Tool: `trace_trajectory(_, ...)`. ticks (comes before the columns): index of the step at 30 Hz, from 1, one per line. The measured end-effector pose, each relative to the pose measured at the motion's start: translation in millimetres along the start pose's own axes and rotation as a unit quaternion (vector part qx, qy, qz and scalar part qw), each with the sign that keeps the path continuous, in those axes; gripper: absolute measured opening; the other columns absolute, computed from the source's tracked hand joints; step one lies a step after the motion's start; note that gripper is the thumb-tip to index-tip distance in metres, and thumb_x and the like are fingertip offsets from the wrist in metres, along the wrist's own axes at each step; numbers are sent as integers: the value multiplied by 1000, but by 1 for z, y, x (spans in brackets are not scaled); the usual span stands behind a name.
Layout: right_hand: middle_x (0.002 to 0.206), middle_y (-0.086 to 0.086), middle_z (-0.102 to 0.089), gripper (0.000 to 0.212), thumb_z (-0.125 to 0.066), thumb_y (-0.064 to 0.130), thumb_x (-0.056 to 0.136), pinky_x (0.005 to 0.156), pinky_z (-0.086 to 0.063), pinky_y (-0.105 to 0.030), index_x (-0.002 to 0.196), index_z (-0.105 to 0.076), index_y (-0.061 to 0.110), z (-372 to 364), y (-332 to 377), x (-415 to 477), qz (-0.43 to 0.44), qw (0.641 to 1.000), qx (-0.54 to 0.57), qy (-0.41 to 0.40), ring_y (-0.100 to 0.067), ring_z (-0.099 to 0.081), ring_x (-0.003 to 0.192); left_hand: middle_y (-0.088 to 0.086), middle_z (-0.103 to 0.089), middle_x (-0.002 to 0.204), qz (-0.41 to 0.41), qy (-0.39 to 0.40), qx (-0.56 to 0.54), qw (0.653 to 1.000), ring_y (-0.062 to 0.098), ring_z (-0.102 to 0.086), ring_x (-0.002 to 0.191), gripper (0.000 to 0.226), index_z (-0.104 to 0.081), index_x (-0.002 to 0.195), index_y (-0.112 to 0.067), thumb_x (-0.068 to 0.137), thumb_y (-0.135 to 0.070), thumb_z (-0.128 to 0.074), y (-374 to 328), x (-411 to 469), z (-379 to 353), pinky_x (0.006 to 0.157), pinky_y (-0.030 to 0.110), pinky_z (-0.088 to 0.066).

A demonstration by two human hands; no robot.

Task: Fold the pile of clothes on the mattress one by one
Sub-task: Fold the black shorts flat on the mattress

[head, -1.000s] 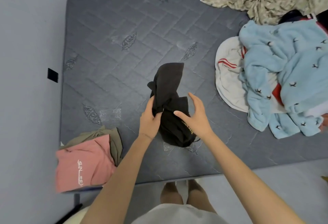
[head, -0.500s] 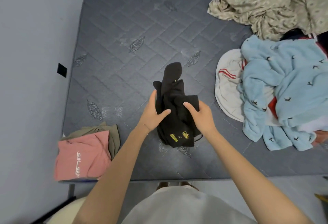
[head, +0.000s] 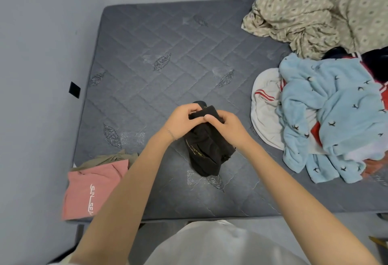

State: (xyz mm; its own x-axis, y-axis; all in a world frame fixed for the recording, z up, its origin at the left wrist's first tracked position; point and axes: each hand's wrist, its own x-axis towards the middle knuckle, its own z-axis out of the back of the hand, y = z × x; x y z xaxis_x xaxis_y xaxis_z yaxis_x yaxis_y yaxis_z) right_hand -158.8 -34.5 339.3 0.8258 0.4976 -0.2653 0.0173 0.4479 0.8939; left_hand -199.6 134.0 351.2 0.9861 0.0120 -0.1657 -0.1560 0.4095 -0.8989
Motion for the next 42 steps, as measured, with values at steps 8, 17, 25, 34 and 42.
trace_trajectory(8, 88, 31, -68, 22, -78, 36, 79, 69, -47, -6, 93, -63, 44, 0, -34, -19, -82, 988, -4, 128, 12, -63, 85, -13, -61, 73, -16, -122, -131, 984, -7, -55, 69, 15, -63, 82, -19, 92, -8, -60, -14, -10, 30, 67, 13, -44)
trace_trajectory(17, 109, -15, -67, 32, -75, 13, 81, 84, -54, -46, 111, -68, 4, -15, -39, -2, -55, 980, -126, 143, -30, -64, 99, -6, -73, 90, -38, -218, -333, 917, 9, -67, 90, 13, -66, 96, -15, 95, -12, -53, -31, -11, 81, 79, 24, -52)
trace_trajectory(25, 136, 2, -54, 52, -61, 15, 94, 107, -39, -35, 142, -42, 20, -37, -28, -2, -88, 967, -99, 219, -17, -52, 123, -4, -73, 90, -51, -255, -365, 894, 11, -67, 91, 14, -63, 101, -9, 98, -11, -49, -37, -25, 112, 82, 27, -53)
trace_trajectory(34, 113, -5, -69, 28, -64, 24, 92, 92, -48, -30, 116, -66, 10, -39, -30, -6, -148, 955, -111, 230, -20, -63, 104, -6, -73, 86, -36, -305, -421, 854, 6, -68, 86, 15, -60, 102, -8, 100, -10, -45, -32, -50, 125, 74, 21, -54)
trace_trajectory(42, 116, -1, -67, 29, -64, 31, 92, 87, -46, -28, 116, -64, 16, -36, -23, 0, -140, 974, -69, 161, -17, -62, 101, -2, -70, 95, -15, -378, -381, 843, 7, -67, 89, 12, -64, 98, -14, 98, -16, -53, -7, -53, 149, 77, 23, -53)
